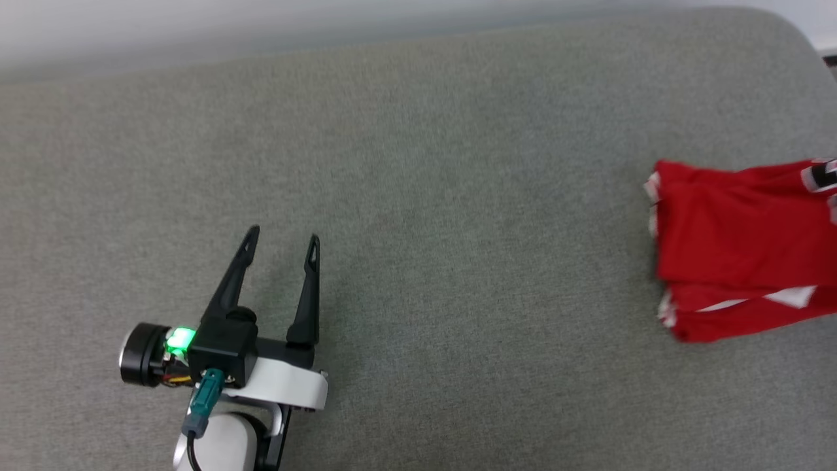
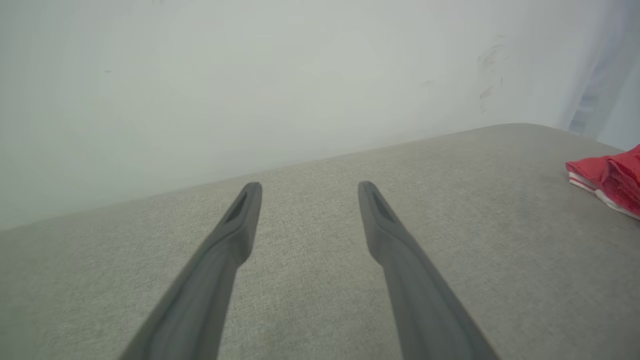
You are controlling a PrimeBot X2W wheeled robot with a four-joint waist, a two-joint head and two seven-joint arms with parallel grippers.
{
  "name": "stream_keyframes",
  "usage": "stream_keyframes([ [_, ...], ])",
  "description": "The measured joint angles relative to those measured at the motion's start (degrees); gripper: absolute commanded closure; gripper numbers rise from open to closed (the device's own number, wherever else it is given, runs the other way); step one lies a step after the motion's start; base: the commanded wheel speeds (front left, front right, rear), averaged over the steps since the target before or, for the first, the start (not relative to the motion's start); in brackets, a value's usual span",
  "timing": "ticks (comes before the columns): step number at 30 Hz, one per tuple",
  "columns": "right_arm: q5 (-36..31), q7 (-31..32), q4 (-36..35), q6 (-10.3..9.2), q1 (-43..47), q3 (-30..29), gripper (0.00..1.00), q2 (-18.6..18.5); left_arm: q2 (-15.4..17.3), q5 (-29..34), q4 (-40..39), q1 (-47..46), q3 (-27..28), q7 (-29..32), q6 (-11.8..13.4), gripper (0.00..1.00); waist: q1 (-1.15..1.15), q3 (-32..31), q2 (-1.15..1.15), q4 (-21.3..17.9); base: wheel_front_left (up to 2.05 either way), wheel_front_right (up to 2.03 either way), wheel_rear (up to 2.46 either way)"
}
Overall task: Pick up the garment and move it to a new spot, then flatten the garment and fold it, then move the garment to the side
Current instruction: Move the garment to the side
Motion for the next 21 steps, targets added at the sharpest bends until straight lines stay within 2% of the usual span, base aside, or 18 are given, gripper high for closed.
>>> stream_keyframes([
  [6,-4.44,-1.89,8.36,0.00,-4.26,-3.89,1.00,-2.96,1.21,0.42,-1.56,-3.53,-0.22,-0.01,-0.23,0.00,0.00,6.30,0.00,-0.04,0.00,0.00,0.00],
  [12,-8.53,-4.54,16.39,0.00,-8.29,-9.27,1.00,-2.94,1.59,0.42,-2.54,-6.20,-0.31,0.00,-0.23,0.00,0.00,11.36,0.00,0.67,0.00,0.00,0.00],
  [16,-11.48,-5.95,20.84,0.00,-10.11,-13.08,1.00,-2.03,1.86,0.42,-2.78,-6.92,-0.47,0.00,-0.40,0.00,0.01,13.34,0.00,1.52,0.00,0.00,0.00],
  [21,-13.96,-6.94,24.23,0.00,-10.78,-15.52,1.00,0.87,1.86,0.41,-2.88,-6.93,-0.69,0.00,0.10,0.00,0.00,13.07,0.00,2.05,0.00,0.00,0.00],
])
